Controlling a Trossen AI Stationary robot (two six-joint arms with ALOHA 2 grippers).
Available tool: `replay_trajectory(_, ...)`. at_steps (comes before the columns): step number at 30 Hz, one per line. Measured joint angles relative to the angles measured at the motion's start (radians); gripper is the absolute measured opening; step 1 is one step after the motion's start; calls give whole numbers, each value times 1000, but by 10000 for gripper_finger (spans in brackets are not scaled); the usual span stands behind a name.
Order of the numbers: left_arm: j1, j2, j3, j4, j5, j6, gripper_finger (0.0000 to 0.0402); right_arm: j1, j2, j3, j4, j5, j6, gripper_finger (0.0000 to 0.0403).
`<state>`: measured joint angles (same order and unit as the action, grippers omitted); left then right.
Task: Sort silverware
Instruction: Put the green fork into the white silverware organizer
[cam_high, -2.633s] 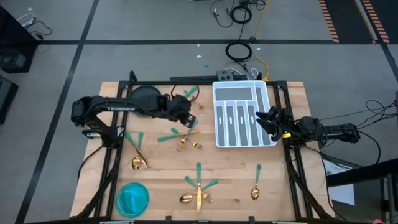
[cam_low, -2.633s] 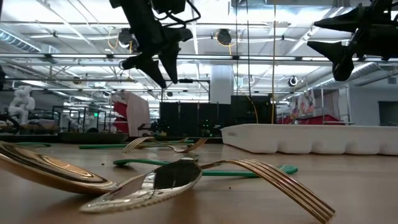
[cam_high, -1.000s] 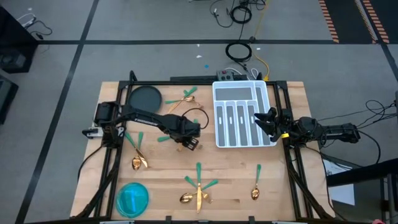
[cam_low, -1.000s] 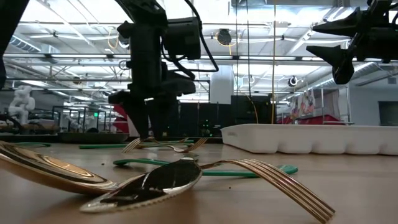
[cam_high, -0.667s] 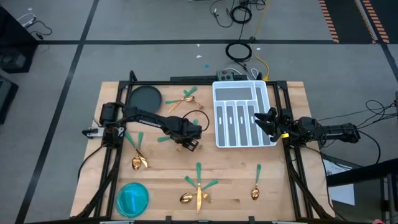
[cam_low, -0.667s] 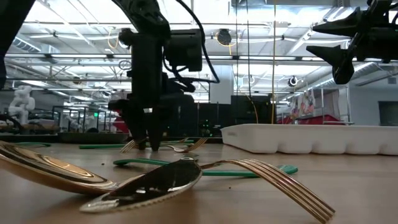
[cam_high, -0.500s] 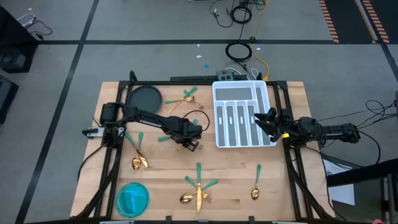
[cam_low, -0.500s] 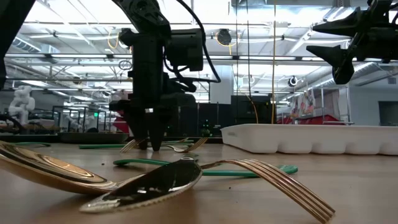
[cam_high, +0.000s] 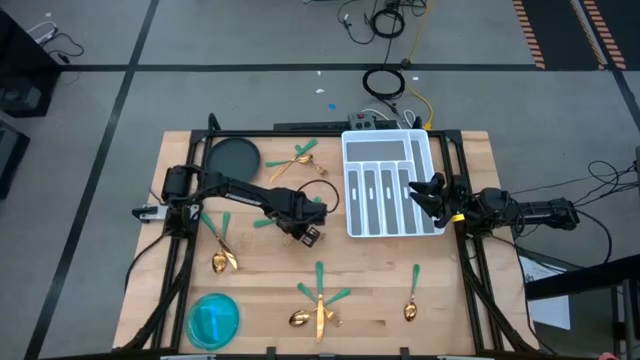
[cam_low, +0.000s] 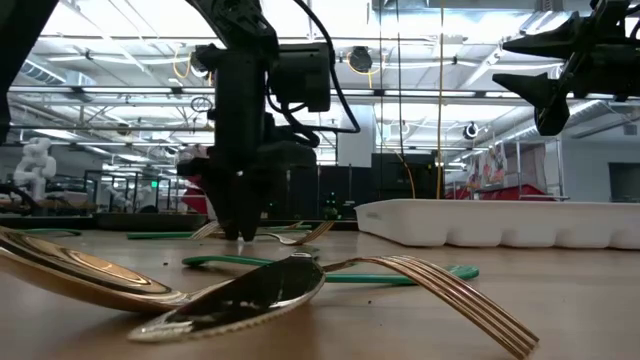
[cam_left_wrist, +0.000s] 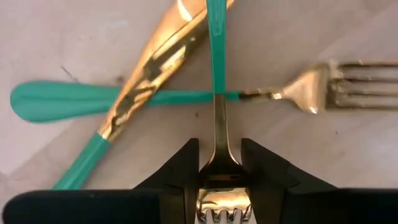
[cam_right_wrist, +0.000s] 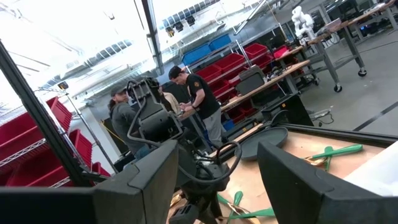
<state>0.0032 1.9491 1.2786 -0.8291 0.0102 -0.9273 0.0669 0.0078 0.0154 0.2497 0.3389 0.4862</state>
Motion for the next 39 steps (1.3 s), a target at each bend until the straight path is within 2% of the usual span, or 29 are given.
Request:
replay_trajectory(11, -8, 0, 95, -121, 21, 39, 106, 0, 0, 0, -7, 0, -3, 215)
replay_trajectory(16, -7, -1, 213, -214, 21, 76, 106, 0, 0, 0, -8, 0, -3, 215)
replay_trajectory(23, 5, -2, 417, -246, -72, 97, 106, 0, 0, 0, -9, 0, -2, 215)
replay_trajectory(27, 36, -3, 471, -110, -92, 89, 106, 0, 0, 0, -9, 0, -1, 215)
replay_trajectory(32, 94, 4, 473, 151, -46, 44, 106, 0, 0, -1, 5, 0, 0, 215)
replay_trajectory(36, 149, 24, 462, 337, 20, 18, 106, 0, 0, -1, 85, 0, 0, 215)
replay_trajectory(39, 185, 44, 461, 521, 110, 1, 106, 0, 0, -1, 156, -5, -4, 215)
